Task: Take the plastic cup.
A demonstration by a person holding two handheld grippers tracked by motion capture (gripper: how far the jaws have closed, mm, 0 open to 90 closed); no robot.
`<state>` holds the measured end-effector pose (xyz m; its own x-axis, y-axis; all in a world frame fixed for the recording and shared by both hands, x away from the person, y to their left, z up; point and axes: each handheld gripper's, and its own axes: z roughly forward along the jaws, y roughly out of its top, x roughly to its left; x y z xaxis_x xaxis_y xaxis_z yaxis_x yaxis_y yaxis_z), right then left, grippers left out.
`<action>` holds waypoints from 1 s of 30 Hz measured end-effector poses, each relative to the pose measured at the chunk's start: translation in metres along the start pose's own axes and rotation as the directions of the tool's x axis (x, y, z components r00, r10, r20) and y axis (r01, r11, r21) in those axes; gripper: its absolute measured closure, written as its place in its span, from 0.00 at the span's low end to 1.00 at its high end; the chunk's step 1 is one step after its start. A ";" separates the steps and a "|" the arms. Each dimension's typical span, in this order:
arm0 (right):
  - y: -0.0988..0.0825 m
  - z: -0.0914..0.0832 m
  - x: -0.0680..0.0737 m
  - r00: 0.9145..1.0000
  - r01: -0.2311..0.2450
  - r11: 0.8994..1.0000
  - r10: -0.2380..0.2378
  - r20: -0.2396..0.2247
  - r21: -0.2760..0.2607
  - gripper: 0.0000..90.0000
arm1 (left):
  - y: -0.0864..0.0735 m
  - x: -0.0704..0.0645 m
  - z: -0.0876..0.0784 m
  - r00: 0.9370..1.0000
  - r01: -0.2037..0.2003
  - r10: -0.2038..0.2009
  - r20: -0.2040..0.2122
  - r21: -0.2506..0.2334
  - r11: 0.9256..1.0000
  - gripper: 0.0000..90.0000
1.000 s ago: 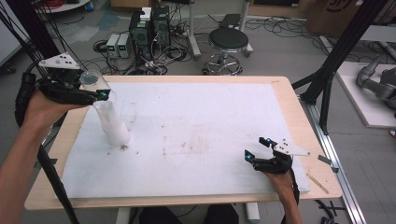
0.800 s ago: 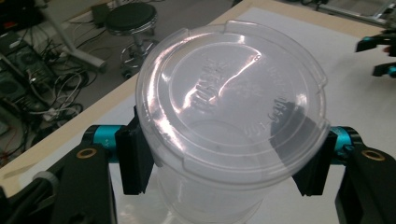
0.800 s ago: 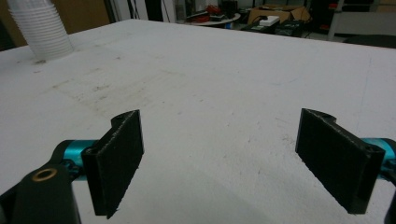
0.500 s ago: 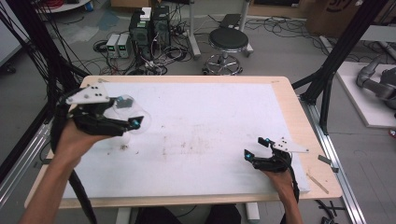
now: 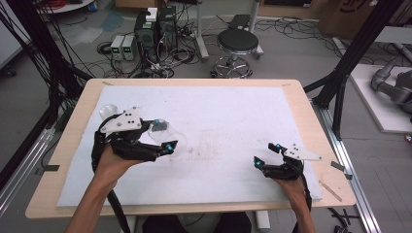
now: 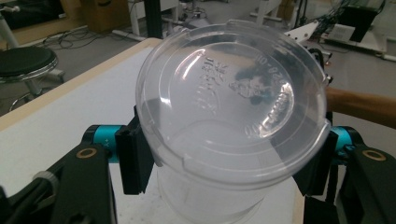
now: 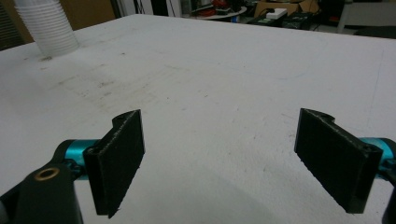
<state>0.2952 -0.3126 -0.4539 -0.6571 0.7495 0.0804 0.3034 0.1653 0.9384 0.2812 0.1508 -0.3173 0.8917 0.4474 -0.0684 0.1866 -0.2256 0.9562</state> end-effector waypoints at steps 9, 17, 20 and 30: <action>0.000 0.000 -0.001 1.000 0.000 1.000 0.000 -0.022 0.010 0.18 | -0.018 -0.001 0.022 0.996 -0.004 0.010 0.087 -0.076 0.997 0.38; -0.001 -0.002 -0.002 0.998 0.002 1.000 -0.003 -0.056 -0.013 0.18 | -0.037 0.003 0.038 0.991 -0.001 0.013 0.137 -0.087 0.996 0.38; 0.000 -0.001 -0.002 0.998 0.002 1.000 -0.003 -0.057 -0.007 0.18 | -0.041 0.004 0.042 0.989 -0.006 0.019 0.147 -0.091 0.996 0.38; 0.000 -0.001 -0.002 0.998 0.008 1.000 -0.008 -0.059 -0.008 0.18 | -0.046 0.009 0.049 0.986 -0.023 0.037 0.163 -0.088 0.996 0.38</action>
<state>0.2958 -0.3148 -0.4541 -0.6994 0.7088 0.0923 0.2926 0.1661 0.9417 0.3011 0.1227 -0.3757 0.9534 0.2914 -0.0787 0.1292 -0.1586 0.9789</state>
